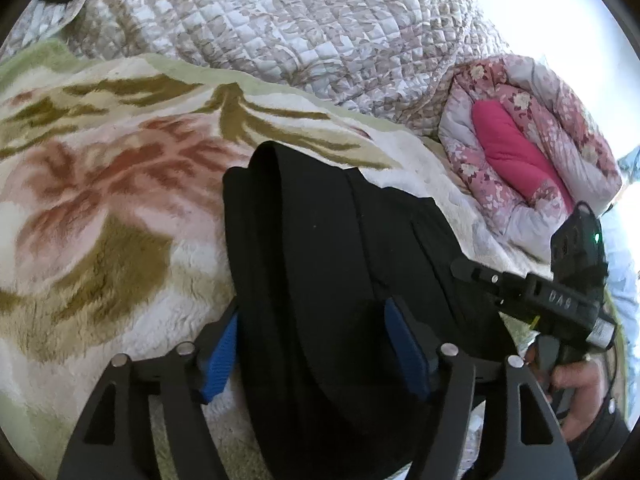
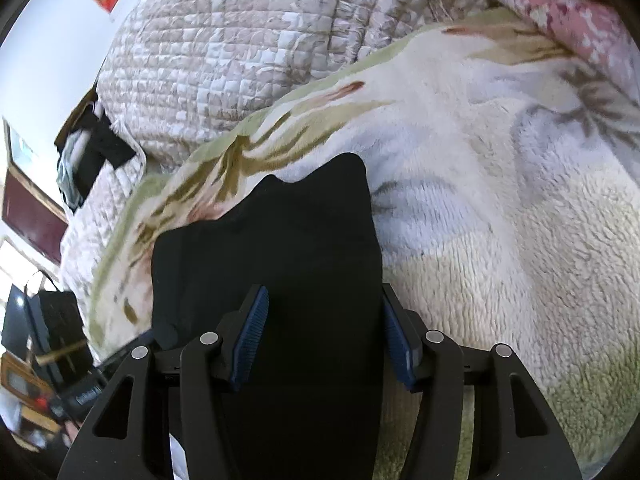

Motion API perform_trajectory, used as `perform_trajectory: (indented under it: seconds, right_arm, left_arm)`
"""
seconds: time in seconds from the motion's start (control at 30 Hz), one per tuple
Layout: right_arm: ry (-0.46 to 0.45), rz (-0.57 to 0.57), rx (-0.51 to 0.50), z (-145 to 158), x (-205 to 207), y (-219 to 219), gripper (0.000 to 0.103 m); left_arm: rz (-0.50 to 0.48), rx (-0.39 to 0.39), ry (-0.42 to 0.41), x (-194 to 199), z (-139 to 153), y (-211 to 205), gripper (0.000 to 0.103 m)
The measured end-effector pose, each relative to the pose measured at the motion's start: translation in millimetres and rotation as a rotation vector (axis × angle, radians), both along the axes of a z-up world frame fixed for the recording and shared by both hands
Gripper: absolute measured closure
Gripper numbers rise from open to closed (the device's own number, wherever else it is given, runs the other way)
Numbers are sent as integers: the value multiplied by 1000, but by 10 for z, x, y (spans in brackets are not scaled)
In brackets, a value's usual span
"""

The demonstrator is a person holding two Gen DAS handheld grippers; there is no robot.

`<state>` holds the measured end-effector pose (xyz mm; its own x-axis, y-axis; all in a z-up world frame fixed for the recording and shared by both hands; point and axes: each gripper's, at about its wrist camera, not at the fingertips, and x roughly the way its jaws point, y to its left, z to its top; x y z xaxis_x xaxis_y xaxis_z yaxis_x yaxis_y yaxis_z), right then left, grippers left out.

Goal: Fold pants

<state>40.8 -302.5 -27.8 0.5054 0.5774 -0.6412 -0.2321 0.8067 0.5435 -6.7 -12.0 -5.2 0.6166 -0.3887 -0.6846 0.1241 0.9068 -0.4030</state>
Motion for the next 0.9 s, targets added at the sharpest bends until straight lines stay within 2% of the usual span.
perform_trajectory:
  seconds: [0.1,0.2,0.3,0.37,0.47,0.67,0.8,0.9]
  right_arm:
    - [16,1,21,-5,-37,-33,63]
    - [42,25,75,-39,-90,-70,75]
    - [42,36,62,-37,-62,-38,80]
    - [23,44,61,41,-81,-7,85]
    - [-27,65,77,244,-153,56,87]
    - [-115,144,65,689,-45,377,89]
    - [-127,170,47,837,375,655,89]
    - [-127,179,38,853,682,827,88]
  left_arm:
    - [6,1,8,-21,15,1,32]
    - [11,2,17,-42,29,-1,38]
    - [-8,22,7,-38,57,-34,53]
    - [-18,36,3,-31,119,-89,68]
    - [-26,84,-27,-66,265,-144,75]
    - [-18,90,-85,24,606,42,76]
    - [1,111,-106,361,777,305,76]
    - [12,145,-110,702,786,483,75]
